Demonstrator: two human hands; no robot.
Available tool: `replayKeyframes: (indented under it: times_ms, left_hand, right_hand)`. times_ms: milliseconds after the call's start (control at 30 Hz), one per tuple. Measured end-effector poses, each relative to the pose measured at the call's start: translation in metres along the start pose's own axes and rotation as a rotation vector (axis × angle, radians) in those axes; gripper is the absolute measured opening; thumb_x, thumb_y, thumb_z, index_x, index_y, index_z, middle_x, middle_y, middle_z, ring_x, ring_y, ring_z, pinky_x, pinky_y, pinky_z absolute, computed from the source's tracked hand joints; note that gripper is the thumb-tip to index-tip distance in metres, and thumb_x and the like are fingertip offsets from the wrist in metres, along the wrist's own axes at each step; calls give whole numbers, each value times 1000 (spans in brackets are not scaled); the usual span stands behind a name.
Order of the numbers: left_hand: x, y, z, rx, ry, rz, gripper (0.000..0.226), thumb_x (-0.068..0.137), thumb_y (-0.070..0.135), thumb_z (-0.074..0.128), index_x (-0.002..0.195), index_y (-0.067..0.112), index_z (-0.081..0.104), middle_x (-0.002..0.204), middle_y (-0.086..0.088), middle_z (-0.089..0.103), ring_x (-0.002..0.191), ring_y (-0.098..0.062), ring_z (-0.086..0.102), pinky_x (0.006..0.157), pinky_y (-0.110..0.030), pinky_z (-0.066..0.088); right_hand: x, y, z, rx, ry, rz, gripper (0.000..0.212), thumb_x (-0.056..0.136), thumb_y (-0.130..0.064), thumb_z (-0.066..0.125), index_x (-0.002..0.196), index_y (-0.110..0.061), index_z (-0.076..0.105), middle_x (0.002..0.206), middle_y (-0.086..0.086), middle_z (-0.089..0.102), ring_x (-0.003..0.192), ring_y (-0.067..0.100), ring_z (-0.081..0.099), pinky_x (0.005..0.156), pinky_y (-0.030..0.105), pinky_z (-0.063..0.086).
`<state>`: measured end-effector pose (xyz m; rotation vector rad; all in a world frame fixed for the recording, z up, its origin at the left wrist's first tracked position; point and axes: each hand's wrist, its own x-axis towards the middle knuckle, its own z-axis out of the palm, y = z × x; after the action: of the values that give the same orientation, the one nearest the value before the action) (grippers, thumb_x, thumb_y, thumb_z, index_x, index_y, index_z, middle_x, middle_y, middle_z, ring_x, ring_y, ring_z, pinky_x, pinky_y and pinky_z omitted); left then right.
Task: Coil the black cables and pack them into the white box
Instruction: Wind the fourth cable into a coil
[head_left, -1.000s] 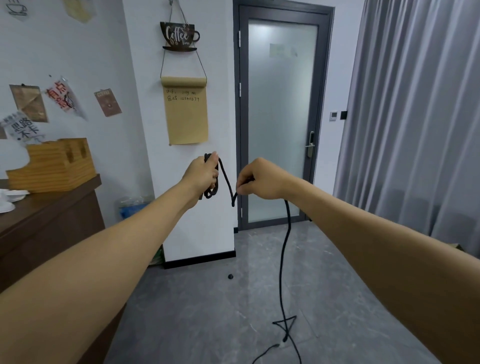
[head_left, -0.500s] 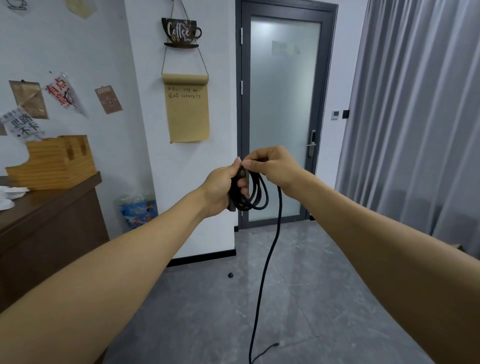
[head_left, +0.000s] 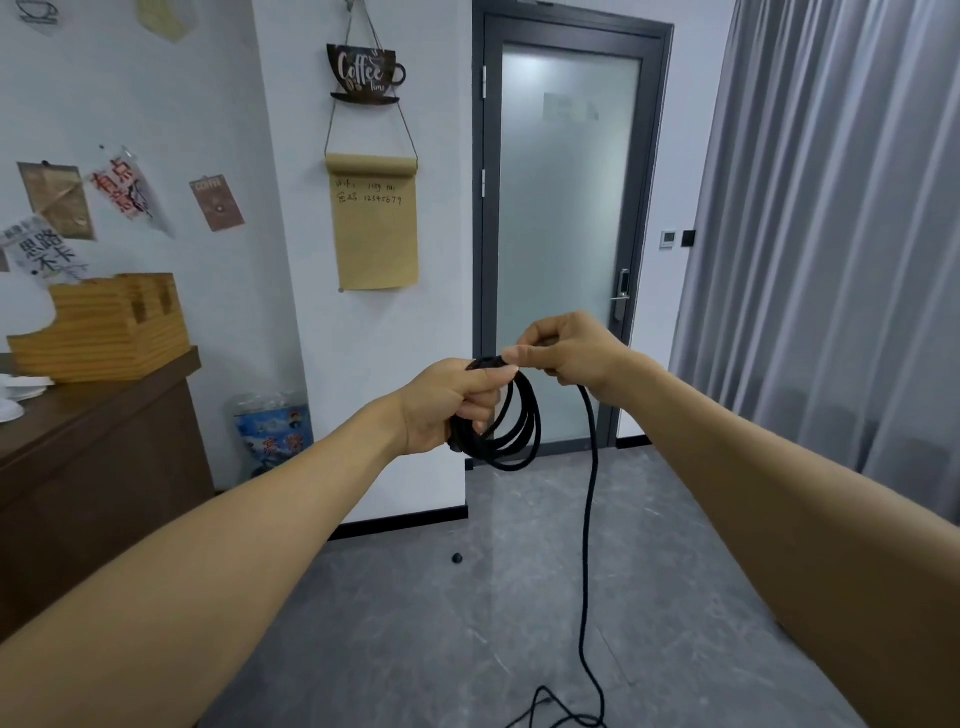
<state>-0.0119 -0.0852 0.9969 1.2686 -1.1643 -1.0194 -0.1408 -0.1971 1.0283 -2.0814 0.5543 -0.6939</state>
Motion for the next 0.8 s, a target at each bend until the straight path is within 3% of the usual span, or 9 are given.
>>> replayKeyframes:
  times_ms: [200,400,500,600,667,800]
  left_hand:
    - [-1,-4,-25,-133,265,5,37,96,19,52,63,22,36,44,11,23,36,-4,19,40,-16,21]
    - [-1,-4,-59,-361,497,-9,34,94,16,54,65,20,38,37,11,28,29,-3,22,34,-14,26]
    - [-4,0,-78,-394,622,1,28,93,13,56,68,18,44,36,10,30,28,-3,23,34,-14,26]
    - [-7,0,-87,-354,701,0,27,92,15,58,68,18,45,37,10,32,29,-4,24,35,-14,27]
    - [-6,-1,-83,-281,702,18,31,92,20,60,66,19,43,37,11,32,30,-5,24,41,-19,31]
    - [2,2,-60,-103,633,110,39,95,32,55,64,21,34,41,12,32,35,-5,27,49,-19,32]
  right_hand:
    - [-8,31,-10,80,135,127,24,87,-27,66,82,-3,63,61,0,42,51,11,33,46,17,32]
    - [-13,63,-24,23,301,241,16,88,-22,65,80,-8,65,62,1,47,52,13,36,49,25,32]
    - [-19,73,-30,-19,375,267,15,87,-22,67,85,-8,69,66,1,51,56,13,40,52,22,33]
    - [-17,75,-28,-51,448,243,11,84,-21,69,84,-10,70,78,4,63,68,15,54,65,28,47]
    - [-11,69,-20,-235,498,202,8,85,-21,67,82,-14,72,81,0,68,75,18,62,71,32,53]
    - [-8,39,9,-830,340,4,16,84,-14,56,80,-15,71,79,1,70,74,24,64,55,24,45]
